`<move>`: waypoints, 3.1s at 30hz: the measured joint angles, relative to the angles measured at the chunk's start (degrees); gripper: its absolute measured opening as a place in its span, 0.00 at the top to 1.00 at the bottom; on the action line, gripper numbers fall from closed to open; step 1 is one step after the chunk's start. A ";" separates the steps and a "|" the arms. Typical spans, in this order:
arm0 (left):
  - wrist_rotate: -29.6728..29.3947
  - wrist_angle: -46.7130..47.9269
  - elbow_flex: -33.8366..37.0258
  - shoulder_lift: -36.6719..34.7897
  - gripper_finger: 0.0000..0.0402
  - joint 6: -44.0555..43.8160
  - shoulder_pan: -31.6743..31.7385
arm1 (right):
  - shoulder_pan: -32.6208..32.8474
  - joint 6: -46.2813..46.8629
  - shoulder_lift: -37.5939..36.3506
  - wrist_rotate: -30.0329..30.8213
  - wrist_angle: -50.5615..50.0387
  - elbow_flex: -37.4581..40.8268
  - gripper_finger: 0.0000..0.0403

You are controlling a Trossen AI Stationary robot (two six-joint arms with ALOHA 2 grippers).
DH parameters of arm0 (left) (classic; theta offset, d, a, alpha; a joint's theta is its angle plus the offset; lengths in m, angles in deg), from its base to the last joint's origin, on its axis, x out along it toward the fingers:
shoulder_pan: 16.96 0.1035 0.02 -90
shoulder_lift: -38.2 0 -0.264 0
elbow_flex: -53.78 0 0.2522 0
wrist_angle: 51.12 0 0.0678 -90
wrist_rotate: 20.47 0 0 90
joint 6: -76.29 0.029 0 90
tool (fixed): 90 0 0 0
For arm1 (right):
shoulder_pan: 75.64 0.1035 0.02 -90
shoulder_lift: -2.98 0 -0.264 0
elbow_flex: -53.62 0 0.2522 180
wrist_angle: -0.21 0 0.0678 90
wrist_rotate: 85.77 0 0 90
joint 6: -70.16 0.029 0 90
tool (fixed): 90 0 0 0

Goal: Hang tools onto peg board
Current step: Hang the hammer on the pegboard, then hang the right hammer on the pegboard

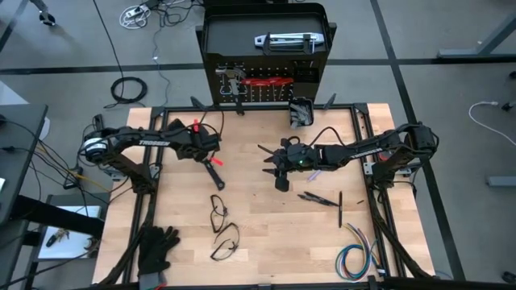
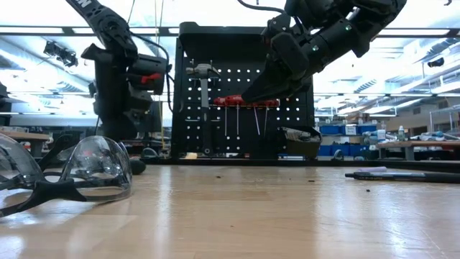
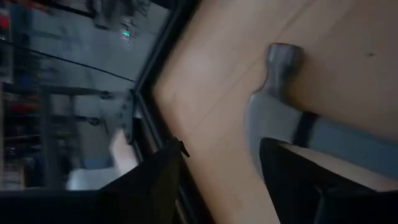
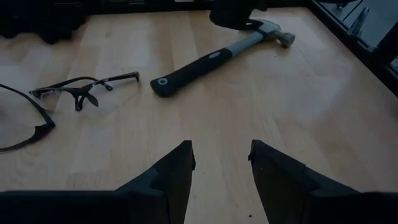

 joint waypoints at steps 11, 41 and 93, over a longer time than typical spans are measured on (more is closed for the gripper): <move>30.83 -0.41 -4.65 -0.04 0.47 -14.63 2.35 | 0.64 0.02 0.00 -0.02 -0.36 -0.02 0.58; 35.91 -18.96 6.97 -0.15 0.73 12.33 6.12 | 3.06 -7.45 -0.01 -0.15 -1.81 -0.04 0.58; 33.73 -35.70 0.28 6.30 0.41 -1.52 4.46 | 1.46 -7.27 -0.07 0.44 -4.20 -0.04 0.58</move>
